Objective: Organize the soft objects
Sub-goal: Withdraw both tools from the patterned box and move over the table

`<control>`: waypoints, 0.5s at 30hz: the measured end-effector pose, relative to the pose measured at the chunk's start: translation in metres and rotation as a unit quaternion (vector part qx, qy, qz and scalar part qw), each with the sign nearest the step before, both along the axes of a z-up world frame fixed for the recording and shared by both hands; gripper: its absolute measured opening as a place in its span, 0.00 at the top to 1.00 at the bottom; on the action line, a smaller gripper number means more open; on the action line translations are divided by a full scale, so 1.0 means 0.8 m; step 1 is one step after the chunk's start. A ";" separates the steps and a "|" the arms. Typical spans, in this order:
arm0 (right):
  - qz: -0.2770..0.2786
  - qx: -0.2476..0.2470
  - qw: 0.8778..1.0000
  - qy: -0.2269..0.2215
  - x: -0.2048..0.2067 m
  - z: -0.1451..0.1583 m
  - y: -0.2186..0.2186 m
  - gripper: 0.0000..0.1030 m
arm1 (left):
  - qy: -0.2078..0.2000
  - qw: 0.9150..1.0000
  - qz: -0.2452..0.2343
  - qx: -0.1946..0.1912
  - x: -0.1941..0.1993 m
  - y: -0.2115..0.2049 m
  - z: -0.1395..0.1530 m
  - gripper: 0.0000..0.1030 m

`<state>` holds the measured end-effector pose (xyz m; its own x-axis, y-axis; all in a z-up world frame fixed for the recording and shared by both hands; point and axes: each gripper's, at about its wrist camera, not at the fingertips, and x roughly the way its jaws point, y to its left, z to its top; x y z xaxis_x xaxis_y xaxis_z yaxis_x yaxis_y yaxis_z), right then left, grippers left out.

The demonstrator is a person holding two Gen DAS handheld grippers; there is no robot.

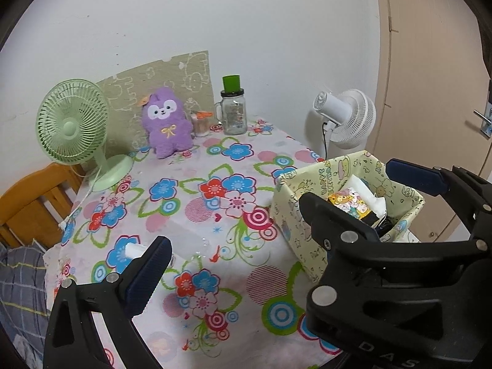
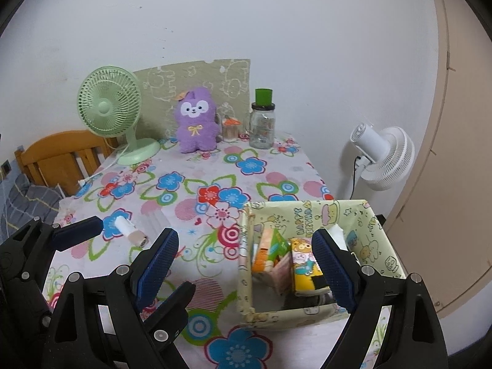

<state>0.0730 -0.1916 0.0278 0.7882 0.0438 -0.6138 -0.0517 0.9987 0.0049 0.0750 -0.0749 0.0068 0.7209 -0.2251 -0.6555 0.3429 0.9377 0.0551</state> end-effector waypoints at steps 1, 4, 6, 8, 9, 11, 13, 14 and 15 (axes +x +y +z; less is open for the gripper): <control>0.001 0.000 1.000 -0.001 0.000 0.000 0.002 0.12 | -0.001 1.000 0.002 0.000 -0.001 0.002 0.001 0.01; 0.006 0.000 1.000 -0.002 -0.001 0.002 0.010 0.12 | -0.003 1.000 0.007 -0.001 -0.003 0.011 0.003 0.01; 0.010 0.000 1.000 -0.004 -0.001 0.003 0.015 0.11 | -0.004 1.000 0.010 -0.002 -0.005 0.017 0.003 0.01; 0.011 0.000 1.000 -0.005 -0.001 0.004 0.020 0.11 | -0.005 1.000 0.015 -0.002 -0.005 0.022 0.004 0.02; 0.014 -0.001 1.000 -0.006 -0.001 0.004 0.023 0.10 | -0.005 1.000 0.017 -0.002 -0.006 0.025 0.004 0.02; 0.018 -0.001 1.000 -0.007 0.000 0.004 0.029 0.10 | -0.006 1.000 0.020 -0.001 -0.006 0.031 0.004 0.03; 0.021 0.001 1.000 -0.008 0.001 0.004 0.034 0.10 | -0.006 1.000 0.025 -0.001 -0.005 0.036 0.004 0.03; 0.022 0.002 1.000 -0.008 0.002 0.004 0.036 0.10 | -0.007 1.000 0.027 -0.001 -0.004 0.039 0.004 0.03; 0.023 0.003 1.000 -0.009 0.003 0.004 0.040 0.10 | -0.007 1.000 0.029 -0.001 -0.002 0.042 0.004 0.03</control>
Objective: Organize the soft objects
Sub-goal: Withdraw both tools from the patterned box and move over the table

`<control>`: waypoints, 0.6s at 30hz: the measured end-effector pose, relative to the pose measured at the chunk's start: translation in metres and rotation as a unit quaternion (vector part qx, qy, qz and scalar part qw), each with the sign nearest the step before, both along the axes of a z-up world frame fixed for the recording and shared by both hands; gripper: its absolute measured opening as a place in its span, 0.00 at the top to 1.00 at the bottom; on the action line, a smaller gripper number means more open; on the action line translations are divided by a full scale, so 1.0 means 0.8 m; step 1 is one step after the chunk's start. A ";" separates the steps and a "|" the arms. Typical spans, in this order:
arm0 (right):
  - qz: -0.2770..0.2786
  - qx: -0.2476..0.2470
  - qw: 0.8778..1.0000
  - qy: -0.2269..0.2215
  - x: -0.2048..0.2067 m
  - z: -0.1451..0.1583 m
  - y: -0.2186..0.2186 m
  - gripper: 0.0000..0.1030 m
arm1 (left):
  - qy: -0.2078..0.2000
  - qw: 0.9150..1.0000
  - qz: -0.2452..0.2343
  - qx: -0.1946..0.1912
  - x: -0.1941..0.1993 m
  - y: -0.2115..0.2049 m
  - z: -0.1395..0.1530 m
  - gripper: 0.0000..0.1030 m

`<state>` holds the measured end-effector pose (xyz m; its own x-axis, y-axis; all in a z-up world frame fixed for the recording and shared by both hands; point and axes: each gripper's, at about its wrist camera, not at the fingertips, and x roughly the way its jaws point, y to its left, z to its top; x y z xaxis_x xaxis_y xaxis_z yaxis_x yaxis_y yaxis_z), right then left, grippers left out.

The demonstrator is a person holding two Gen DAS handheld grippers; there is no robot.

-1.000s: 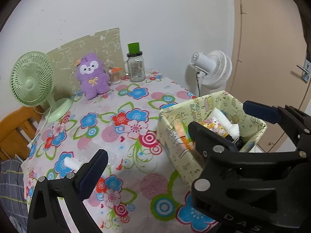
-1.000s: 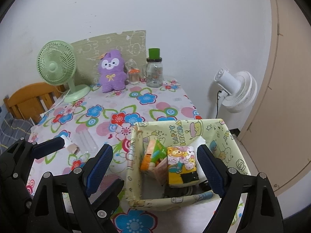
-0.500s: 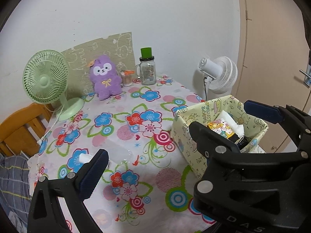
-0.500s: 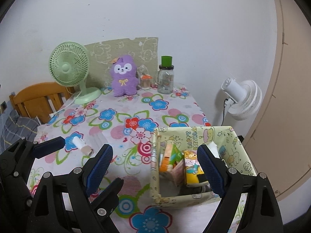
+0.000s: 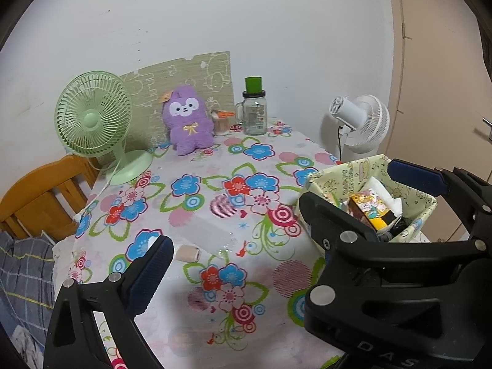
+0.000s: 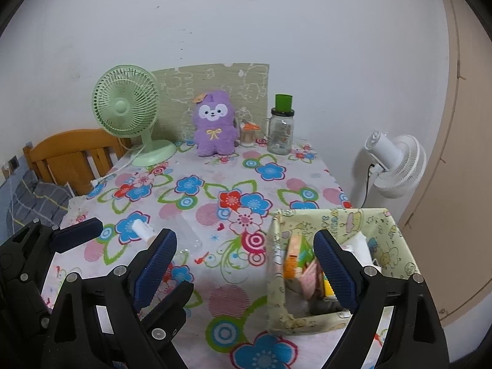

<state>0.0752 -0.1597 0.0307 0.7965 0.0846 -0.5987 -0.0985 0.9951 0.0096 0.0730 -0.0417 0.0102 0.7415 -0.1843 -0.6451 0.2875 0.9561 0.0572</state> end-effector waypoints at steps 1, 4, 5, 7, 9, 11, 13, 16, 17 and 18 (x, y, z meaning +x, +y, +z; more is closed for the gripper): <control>0.002 0.001 1.000 -0.002 0.001 0.000 0.002 0.10 | 0.000 1.000 0.002 -0.001 0.001 0.003 0.000 0.04; 0.008 -0.002 1.000 -0.007 0.003 -0.001 0.011 0.10 | -0.003 1.000 0.006 0.002 0.003 0.011 -0.002 0.06; 0.009 -0.004 1.000 -0.009 0.004 -0.002 0.014 0.10 | -0.004 1.000 0.006 0.004 0.003 0.013 -0.003 0.06; 0.012 -0.007 1.000 -0.013 0.007 -0.004 0.021 0.10 | -0.006 1.000 0.012 0.008 0.006 0.018 -0.005 0.07; 0.015 -0.007 1.000 -0.012 0.012 -0.007 0.028 0.10 | -0.007 1.000 0.016 0.011 0.009 0.024 -0.008 0.07; 0.019 -0.004 1.000 -0.010 0.017 -0.010 0.032 0.10 | -0.008 1.000 0.021 0.013 0.012 0.029 -0.010 0.08; 0.024 0.001 1.000 -0.008 0.021 -0.014 0.037 0.10 | -0.008 1.000 0.025 0.014 0.016 0.034 -0.013 0.11; 0.031 0.004 0.999 -0.003 0.028 -0.020 0.046 0.10 | -0.002 0.999 0.032 0.016 0.024 0.042 -0.019 0.12; 0.034 0.004 0.999 -0.001 0.031 -0.022 0.049 0.10 | 0.000 0.999 0.033 0.016 0.026 0.044 -0.021 0.12; 0.036 0.004 0.999 0.000 0.033 -0.024 0.052 0.10 | 0.002 0.999 0.035 0.017 0.028 0.046 -0.023 0.13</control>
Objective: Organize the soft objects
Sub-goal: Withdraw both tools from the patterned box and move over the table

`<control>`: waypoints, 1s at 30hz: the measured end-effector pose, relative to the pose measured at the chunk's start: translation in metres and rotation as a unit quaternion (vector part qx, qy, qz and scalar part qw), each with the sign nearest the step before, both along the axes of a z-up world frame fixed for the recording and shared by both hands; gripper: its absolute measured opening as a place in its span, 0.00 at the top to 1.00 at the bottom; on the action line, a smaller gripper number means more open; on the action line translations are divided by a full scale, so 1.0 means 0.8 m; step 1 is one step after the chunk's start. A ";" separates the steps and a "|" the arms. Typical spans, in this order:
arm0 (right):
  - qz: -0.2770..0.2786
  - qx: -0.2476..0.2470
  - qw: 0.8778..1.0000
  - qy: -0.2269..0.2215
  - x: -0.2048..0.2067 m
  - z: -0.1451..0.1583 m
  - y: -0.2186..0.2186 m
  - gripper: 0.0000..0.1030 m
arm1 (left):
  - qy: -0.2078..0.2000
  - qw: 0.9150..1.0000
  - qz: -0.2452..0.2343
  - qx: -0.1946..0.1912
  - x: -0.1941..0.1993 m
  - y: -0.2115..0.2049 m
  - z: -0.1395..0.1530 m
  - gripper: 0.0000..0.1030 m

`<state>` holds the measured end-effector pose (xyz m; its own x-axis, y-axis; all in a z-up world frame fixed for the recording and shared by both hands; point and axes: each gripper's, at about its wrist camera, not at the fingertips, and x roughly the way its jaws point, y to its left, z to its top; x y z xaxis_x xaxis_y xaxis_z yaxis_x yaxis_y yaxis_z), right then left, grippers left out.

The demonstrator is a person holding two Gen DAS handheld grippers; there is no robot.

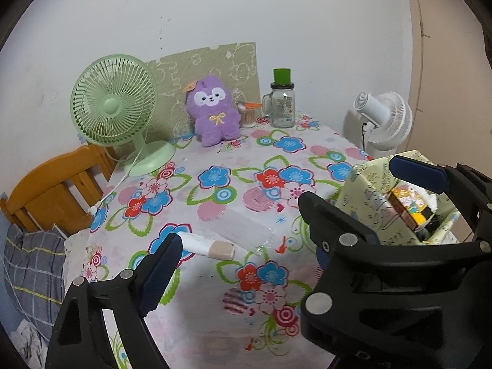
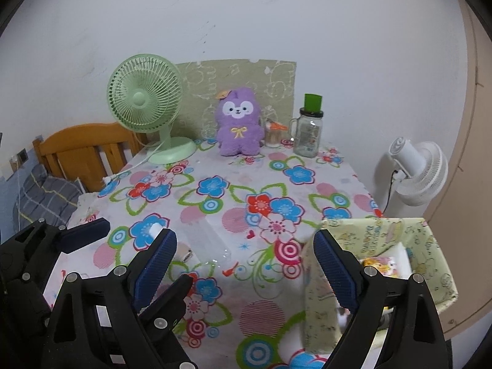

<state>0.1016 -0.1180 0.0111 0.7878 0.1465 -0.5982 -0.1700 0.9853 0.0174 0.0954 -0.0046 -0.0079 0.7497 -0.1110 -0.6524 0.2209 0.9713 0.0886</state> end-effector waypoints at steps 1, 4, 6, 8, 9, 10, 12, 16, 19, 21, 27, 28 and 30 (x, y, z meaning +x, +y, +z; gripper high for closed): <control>0.003 -0.001 1.000 0.001 0.003 -0.002 0.003 0.10 | 0.001 1.000 0.002 0.000 0.002 0.003 -0.002 0.15; 0.009 -0.002 1.000 0.006 0.010 -0.008 0.012 0.10 | 0.005 1.000 0.005 -0.001 0.008 0.010 -0.009 0.15; 0.013 -0.002 1.000 0.009 0.015 -0.012 0.017 0.10 | 0.005 1.000 0.006 -0.002 0.011 0.014 -0.012 0.15; 0.015 -0.002 1.000 0.011 0.020 -0.016 0.022 0.10 | 0.007 1.000 0.008 -0.002 0.015 0.018 -0.016 0.15; 0.016 -0.003 1.000 0.013 0.023 -0.018 0.024 0.10 | 0.008 1.000 0.009 -0.002 0.017 0.019 -0.018 0.15; 0.017 -0.003 1.000 0.015 0.025 -0.020 0.026 0.10 | 0.010 1.000 0.010 -0.002 0.019 0.022 -0.020 0.15; 0.020 -0.002 1.000 0.018 0.029 -0.025 0.029 0.10 | 0.013 1.000 0.013 -0.001 0.023 0.024 -0.024 0.15; 0.023 0.001 0.999 0.024 0.038 -0.034 0.034 0.10 | 0.021 1.000 0.017 -0.005 0.032 0.034 -0.034 0.15; 0.022 0.002 0.999 0.030 0.045 -0.043 0.037 0.10 | 0.031 0.999 0.023 -0.008 0.043 0.041 -0.042 0.15; 0.021 0.004 0.999 0.035 0.051 -0.050 0.040 0.10 | 0.037 0.999 0.028 -0.010 0.049 0.045 -0.049 0.15; 0.023 0.004 0.998 0.052 0.070 -0.072 0.049 0.10 | 0.056 0.998 0.038 -0.018 0.066 0.054 -0.069 0.15; 0.023 0.004 0.998 0.056 0.073 -0.075 0.050 0.10 | 0.059 0.997 0.039 -0.020 0.069 0.056 -0.073 0.15; 0.024 0.004 0.998 0.062 0.078 -0.081 0.053 0.10 | 0.063 0.997 0.039 -0.024 0.073 0.060 -0.078 0.15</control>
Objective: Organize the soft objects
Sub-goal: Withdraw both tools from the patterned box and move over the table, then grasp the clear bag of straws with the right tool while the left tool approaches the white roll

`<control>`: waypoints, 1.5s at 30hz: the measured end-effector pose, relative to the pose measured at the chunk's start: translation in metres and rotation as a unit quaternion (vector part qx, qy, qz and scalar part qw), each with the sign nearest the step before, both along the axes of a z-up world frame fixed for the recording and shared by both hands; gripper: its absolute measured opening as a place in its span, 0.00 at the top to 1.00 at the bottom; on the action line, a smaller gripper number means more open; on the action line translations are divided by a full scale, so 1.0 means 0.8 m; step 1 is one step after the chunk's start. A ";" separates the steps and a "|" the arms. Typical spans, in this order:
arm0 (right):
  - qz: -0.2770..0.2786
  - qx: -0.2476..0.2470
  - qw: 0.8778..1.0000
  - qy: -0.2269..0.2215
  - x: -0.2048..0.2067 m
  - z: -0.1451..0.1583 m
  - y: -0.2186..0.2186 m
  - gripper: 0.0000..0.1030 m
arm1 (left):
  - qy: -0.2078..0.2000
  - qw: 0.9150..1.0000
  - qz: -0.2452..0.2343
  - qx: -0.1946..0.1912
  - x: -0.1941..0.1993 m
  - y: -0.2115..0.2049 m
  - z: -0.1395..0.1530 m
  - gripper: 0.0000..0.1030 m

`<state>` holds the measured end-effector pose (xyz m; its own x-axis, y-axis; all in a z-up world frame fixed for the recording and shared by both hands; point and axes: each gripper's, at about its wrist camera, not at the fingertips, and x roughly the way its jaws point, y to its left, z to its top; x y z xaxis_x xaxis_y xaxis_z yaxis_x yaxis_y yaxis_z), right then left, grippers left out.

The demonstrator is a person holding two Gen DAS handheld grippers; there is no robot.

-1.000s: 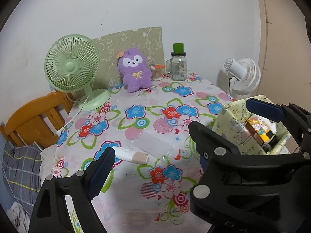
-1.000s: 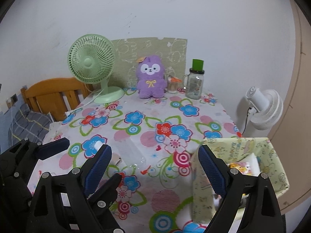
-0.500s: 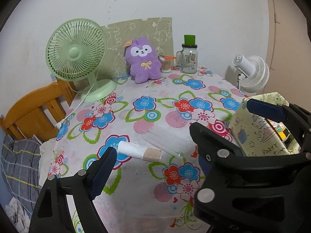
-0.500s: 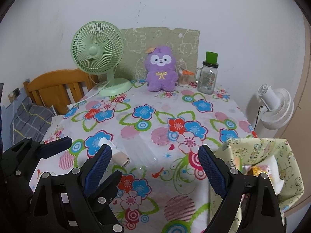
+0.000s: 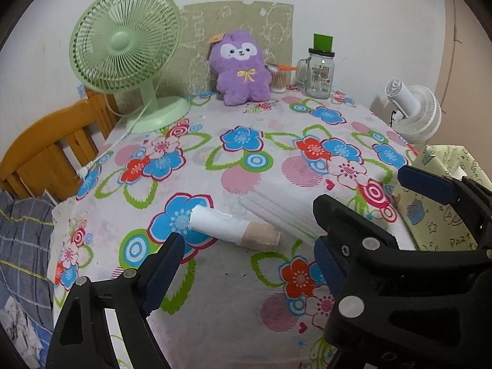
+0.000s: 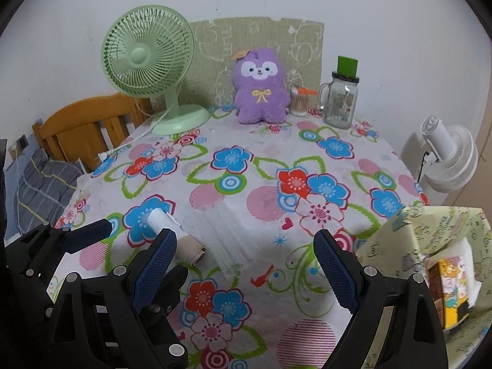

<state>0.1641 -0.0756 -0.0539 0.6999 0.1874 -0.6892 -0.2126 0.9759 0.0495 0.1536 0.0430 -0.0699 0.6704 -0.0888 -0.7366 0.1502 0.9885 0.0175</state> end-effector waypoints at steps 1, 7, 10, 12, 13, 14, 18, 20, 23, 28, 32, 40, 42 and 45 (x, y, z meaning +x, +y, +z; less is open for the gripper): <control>0.000 0.000 1.000 0.001 0.002 -0.003 0.001 0.10 | 0.003 1.000 0.001 -0.002 0.002 0.002 -0.003 0.15; 0.001 0.001 1.000 0.015 0.015 -0.019 0.006 0.10 | 0.011 1.000 0.008 -0.005 0.012 0.011 -0.015 0.15; 0.003 0.000 1.000 0.023 0.021 -0.027 0.008 0.10 | 0.019 1.000 0.010 -0.004 0.018 0.013 -0.023 0.15; 0.007 -0.002 1.000 0.029 0.026 -0.034 0.011 0.10 | 0.025 1.000 0.011 -0.002 0.021 0.014 -0.029 0.15; 0.009 -0.003 0.999 0.032 0.029 -0.037 0.013 0.10 | 0.030 0.999 0.012 0.000 0.023 0.014 -0.032 0.15; 0.009 -0.003 0.999 0.034 0.032 -0.039 0.014 0.10 | 0.034 0.999 0.013 0.001 0.026 0.014 -0.035 0.15; 0.014 -0.011 0.999 0.043 0.044 -0.048 0.019 0.11 | 0.047 0.999 0.012 0.001 0.035 0.013 -0.045 0.15; 0.018 -0.014 0.998 0.051 0.051 -0.053 0.022 0.13 | 0.055 0.998 0.011 0.002 0.040 0.010 -0.050 0.15; 0.025 -0.014 0.997 0.065 0.061 -0.060 0.025 0.15 | 0.060 0.998 0.008 0.007 0.046 0.005 -0.054 0.15; 0.043 -0.014 0.995 0.094 0.073 -0.075 0.031 0.26 | 0.069 0.998 0.001 0.014 0.053 0.000 -0.064 0.15; 0.049 -0.005 0.992 0.119 0.082 -0.090 0.032 0.37 | 0.074 0.997 0.000 0.017 0.057 0.000 -0.072 0.12; 0.046 -0.023 0.993 0.102 0.084 -0.092 0.033 0.62 | 0.064 0.998 0.006 0.014 0.062 0.004 -0.077 0.02; 0.043 -0.021 0.994 0.101 0.084 -0.092 0.031 0.66 | 0.065 0.998 0.008 0.006 0.064 0.006 -0.078 0.02; 0.041 -0.019 0.994 0.100 0.083 -0.092 0.028 0.68 | 0.060 0.998 0.009 0.004 0.065 0.007 -0.078 0.07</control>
<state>0.2305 -0.0529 -0.1273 0.5308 0.2095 -0.8212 -0.2811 0.9576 0.0626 0.2055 0.0489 -0.1320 0.5786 -0.0707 -0.8125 0.1332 0.9911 0.0085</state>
